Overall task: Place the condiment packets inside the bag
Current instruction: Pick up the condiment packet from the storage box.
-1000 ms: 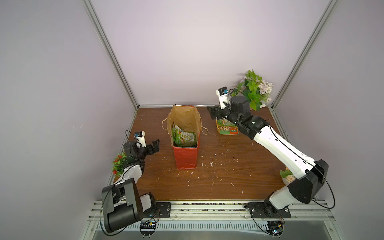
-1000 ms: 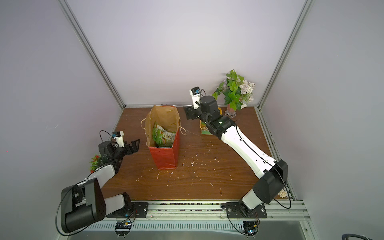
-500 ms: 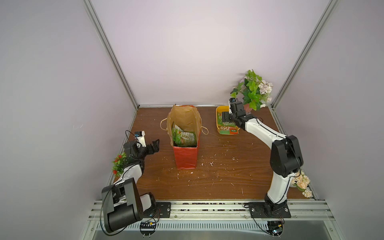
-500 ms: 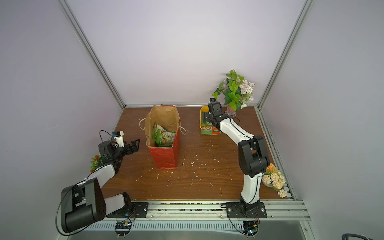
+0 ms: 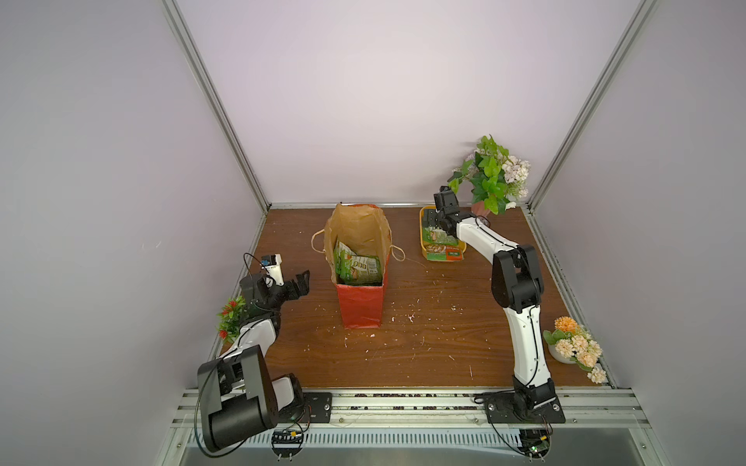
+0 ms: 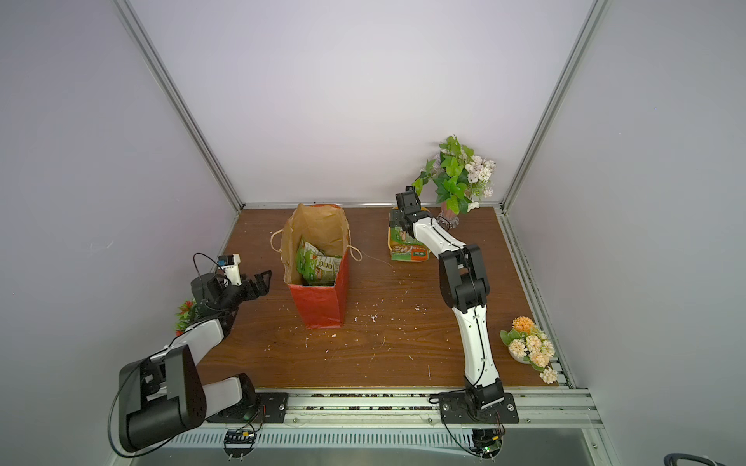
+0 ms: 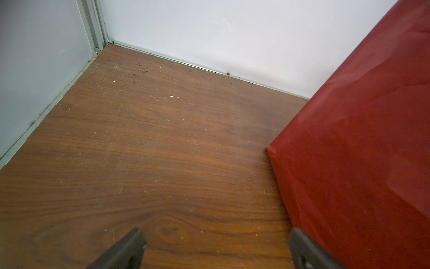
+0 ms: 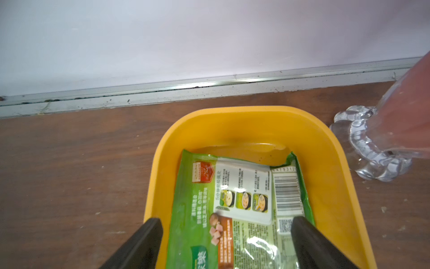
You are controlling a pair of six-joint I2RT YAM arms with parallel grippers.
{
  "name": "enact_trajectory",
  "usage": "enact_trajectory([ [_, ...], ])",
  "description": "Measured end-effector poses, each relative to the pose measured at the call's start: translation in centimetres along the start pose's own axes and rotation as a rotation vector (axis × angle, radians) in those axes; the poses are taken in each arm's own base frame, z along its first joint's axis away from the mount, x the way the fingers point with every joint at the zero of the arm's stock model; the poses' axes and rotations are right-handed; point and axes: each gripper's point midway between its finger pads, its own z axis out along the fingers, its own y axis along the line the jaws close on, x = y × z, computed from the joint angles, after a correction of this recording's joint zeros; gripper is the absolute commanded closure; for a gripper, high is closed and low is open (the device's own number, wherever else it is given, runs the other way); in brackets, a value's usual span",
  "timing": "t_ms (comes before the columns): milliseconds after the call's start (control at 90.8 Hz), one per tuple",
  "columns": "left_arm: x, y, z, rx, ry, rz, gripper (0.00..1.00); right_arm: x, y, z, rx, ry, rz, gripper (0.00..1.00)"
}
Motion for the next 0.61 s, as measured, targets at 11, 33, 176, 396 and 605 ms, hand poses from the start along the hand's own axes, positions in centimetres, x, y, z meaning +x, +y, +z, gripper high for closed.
enact_trajectory([
  [11,0.0,0.0,0.0,0.000,0.000,0.000,0.00,0.1,-0.1,0.1,0.003,0.001,0.000,0.11],
  [33,0.0,0.0,0.0,0.000,0.000,0.000,0.00,0.4,-0.3,0.5,0.010,0.010,0.002,0.11],
  [176,0.0,0.0,0.0,-0.001,0.000,0.000,0.00,2.5,-1.3,2.1,0.045,0.070,-0.001,0.11],
  [396,0.0,0.1,0.0,-0.001,-0.001,0.000,0.00,3.8,-2.1,3.6,0.074,0.098,0.025,0.08],
  [605,0.0,0.1,0.0,-0.002,-0.001,-0.001,0.00,4.2,-2.3,5.0,0.097,0.102,0.053,0.07],
])
